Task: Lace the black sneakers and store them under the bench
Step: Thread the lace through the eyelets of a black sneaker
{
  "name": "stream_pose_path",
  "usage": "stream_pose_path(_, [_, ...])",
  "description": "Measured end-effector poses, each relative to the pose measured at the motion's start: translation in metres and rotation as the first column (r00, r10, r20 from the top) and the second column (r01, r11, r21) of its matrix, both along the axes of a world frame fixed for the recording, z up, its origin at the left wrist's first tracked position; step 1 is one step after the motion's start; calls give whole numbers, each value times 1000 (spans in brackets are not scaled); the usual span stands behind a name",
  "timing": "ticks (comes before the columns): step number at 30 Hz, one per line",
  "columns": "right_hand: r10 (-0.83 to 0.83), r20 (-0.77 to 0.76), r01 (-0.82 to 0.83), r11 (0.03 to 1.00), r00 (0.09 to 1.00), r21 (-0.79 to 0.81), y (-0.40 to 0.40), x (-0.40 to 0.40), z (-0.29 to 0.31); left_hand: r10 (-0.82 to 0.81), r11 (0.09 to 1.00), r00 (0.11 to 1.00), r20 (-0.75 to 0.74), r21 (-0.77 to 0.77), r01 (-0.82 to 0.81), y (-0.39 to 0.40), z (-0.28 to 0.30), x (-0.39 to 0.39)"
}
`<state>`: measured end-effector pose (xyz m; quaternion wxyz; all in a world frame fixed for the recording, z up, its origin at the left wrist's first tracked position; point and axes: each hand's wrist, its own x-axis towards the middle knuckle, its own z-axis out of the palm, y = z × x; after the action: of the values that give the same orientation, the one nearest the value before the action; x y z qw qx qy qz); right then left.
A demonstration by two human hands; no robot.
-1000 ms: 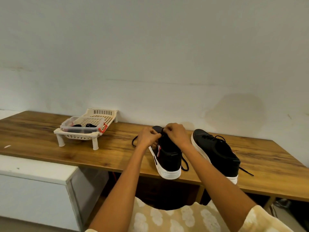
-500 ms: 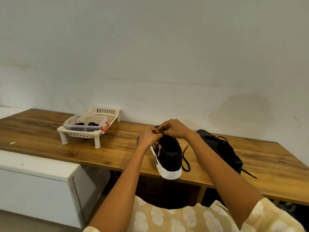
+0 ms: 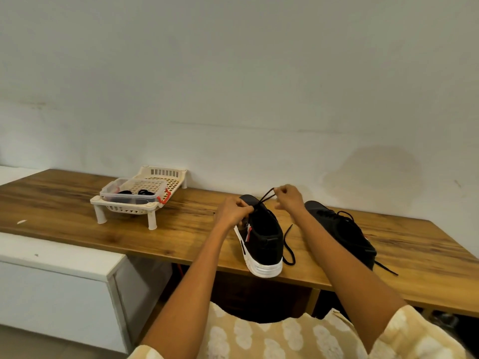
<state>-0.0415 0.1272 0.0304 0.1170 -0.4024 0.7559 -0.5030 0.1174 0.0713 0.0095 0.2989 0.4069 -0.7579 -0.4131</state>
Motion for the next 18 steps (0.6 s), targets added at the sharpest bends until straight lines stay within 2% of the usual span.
stream_pose_path(1, [20,-28,-19,999,999,49,-2,1,-4,1,1000,1000,2,-5,-1,0,0,-1])
stream_pose_path(3, [124,-261,-101,990,957,99,-1,5,0,0,1000,1000,-2,0,0,-1,0,-2])
stream_pose_path(5, [342,-414,-301,939,843,164,-2,9,12,-4,1000,1000,-20,13,5,-3,-1,-2])
stream_pose_path(7, [559,-454,-420,827,694,374,-4,15,24,-6,1000,1000,-23,14,6,-4,-1,-1])
stream_pose_path(9, [656,-557,-338,748,509,571,-8,20,28,-8,1000,1000,-19,12,8,-4,0,-1])
stream_pose_path(10, [653,-597,-287,750,466,596,-10,23,29,-7,1000,1000,-24,14,7,-4,0,0])
stream_pose_path(14, [540,-692,-216,837,479,503,-9,21,36,18,1000,1000,-18,-2,-18,-2,0,2])
stream_pose_path(16, [378,-735,-137,920,563,368,-7,8,41,44,999,999,5,-22,-44,-2,0,4])
stream_pose_path(18, [118,-705,-7,987,699,158,0,-9,42,59,998,998,10,-31,-58,-2,-1,4])
